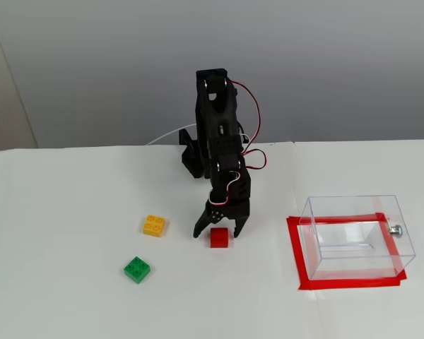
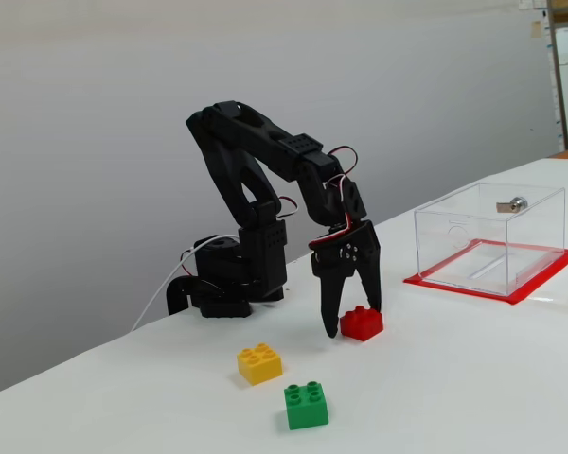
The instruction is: Pick the red lego brick and place it into the transparent box
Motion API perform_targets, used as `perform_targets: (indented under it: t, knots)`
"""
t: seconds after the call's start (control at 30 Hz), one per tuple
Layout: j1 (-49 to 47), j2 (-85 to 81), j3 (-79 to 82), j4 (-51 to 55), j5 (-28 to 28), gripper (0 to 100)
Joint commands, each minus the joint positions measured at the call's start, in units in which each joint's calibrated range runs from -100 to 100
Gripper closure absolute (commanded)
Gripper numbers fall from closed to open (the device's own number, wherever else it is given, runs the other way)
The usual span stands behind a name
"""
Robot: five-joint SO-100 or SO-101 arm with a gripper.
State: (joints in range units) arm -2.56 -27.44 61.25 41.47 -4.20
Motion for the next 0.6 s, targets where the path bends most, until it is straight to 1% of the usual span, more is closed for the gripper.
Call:
perform_targets:
  t: [0.0, 0.57]
  knots:
    - [0.2, 0.2, -1.4, -1.3, -0.1, 61]
    - [0.2, 1.9, -1.2, -0.8, -0.1, 61]
